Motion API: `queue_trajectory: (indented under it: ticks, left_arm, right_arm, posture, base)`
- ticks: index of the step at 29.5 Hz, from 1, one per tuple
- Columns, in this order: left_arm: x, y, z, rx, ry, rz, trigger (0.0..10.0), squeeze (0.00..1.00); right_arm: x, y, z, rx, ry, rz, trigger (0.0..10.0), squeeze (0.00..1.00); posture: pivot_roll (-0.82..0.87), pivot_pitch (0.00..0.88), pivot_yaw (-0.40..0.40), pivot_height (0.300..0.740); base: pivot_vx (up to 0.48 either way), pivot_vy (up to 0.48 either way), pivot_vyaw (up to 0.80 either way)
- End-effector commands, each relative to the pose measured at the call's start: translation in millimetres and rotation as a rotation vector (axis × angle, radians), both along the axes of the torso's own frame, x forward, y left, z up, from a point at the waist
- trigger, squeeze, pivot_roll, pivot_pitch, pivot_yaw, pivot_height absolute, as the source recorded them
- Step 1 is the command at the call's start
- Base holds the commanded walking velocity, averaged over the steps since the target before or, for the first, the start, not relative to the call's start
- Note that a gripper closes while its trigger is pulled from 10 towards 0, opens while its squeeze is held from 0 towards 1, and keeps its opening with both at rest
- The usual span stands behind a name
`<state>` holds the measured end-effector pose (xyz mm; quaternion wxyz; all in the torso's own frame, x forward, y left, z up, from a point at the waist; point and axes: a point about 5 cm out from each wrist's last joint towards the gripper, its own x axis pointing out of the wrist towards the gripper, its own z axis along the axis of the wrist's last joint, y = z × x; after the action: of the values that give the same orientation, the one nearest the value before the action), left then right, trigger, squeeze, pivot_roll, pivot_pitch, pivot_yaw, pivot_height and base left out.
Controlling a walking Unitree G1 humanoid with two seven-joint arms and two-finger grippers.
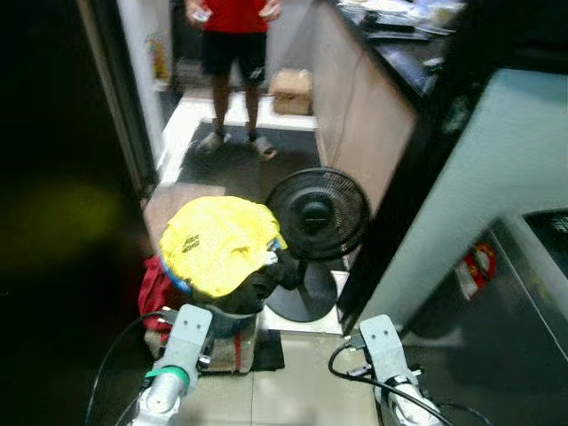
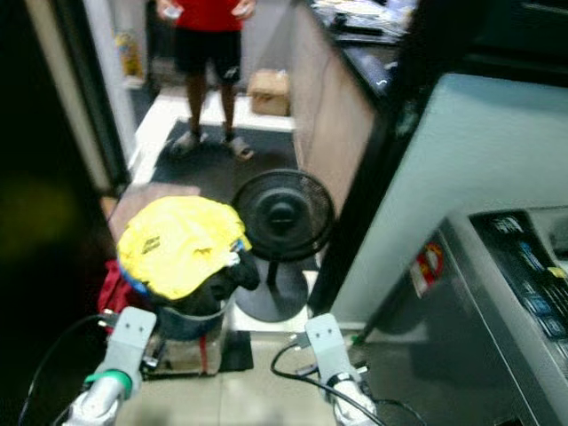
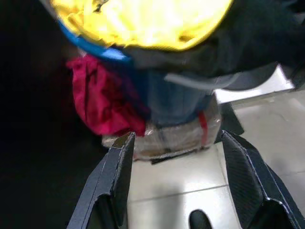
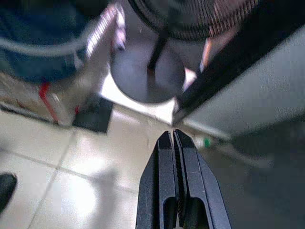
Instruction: Clothes washing
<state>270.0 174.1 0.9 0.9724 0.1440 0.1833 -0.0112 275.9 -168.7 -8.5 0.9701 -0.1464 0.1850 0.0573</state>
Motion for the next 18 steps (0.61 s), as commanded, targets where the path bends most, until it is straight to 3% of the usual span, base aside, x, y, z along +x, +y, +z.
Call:
queue_trajectory:
  ticks: [1,11,18]
  left_arm:
    - [-2.4,-1.1,-3.7,0.008,0.018,-0.016,10.0,0.00]
    - [6.2,1.6,3.0,0.021,0.001,-0.046,10.0,0.00]
    - [10.8,-5.5,5.6,0.015,-0.015,-0.070,10.0,0.00]
  right_arm:
    - [-7.1,-1.7,-6.7,0.013,0.026,-0.027,10.0,0.00]
    - [-7.0,0.3,-6.4,0.045,0.011,-0.074,10.0,0.00]
    - [-4.0,2.8,-3.6,0.063,-0.006,-0.090,10.0,0.00]
  posture:
    - [0.10,0.000,-0.032,0.740]
    - [0.10,0.000,0.002,0.740]
    - [0.10,0.000,-0.002,0.740]
  base:
    - [0.000,0.000,0.76]
    - [0.000,0.000,0.73]
    - [0.094,0.100,0.00]
